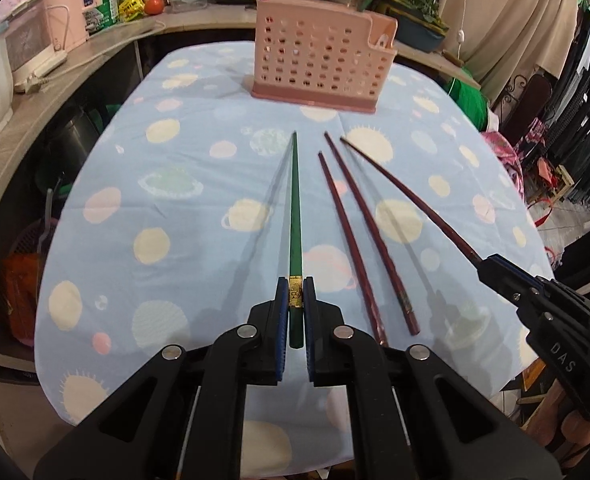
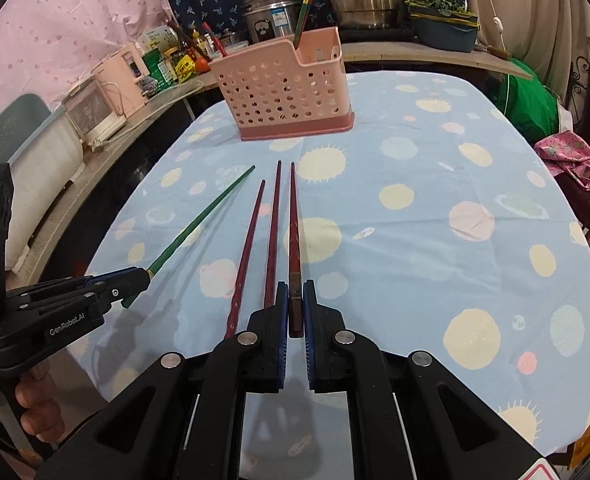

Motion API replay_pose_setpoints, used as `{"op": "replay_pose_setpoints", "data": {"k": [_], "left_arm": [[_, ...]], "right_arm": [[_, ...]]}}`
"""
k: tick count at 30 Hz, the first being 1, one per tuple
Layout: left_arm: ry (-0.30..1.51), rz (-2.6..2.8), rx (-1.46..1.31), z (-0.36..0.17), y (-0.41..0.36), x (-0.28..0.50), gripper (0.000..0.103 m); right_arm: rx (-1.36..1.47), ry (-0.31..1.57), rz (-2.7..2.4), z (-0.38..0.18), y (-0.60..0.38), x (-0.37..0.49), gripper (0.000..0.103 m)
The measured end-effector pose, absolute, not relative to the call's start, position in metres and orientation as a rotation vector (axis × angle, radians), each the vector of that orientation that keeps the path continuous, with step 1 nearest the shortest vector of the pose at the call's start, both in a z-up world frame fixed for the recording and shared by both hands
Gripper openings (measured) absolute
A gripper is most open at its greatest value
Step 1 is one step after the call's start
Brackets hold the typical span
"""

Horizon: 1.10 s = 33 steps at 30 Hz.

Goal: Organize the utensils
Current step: 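Lift both held chopsticks up and carry them over the pink basket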

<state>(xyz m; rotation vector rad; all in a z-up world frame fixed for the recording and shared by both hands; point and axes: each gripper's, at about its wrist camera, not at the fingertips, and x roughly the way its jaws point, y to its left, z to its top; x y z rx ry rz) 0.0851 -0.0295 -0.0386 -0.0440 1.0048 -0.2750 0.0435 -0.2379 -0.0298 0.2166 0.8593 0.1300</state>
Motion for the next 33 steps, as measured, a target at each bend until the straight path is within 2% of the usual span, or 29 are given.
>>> {"op": "replay_pose_setpoints", "data": {"k": [12, 33], "left_arm": [[0.822, -0.263, -0.096, 0.036, -0.018, 0.121, 0.007], [0.594, -0.229, -0.132, 0.142, -0.016, 0.214, 0.007]], "right_arm": [[0.286, 0.655, 0.095, 0.048, -0.279, 0.075, 0.007], [0.343, 0.462, 0.097, 0.121, -0.301, 0.149, 0.007]]}}
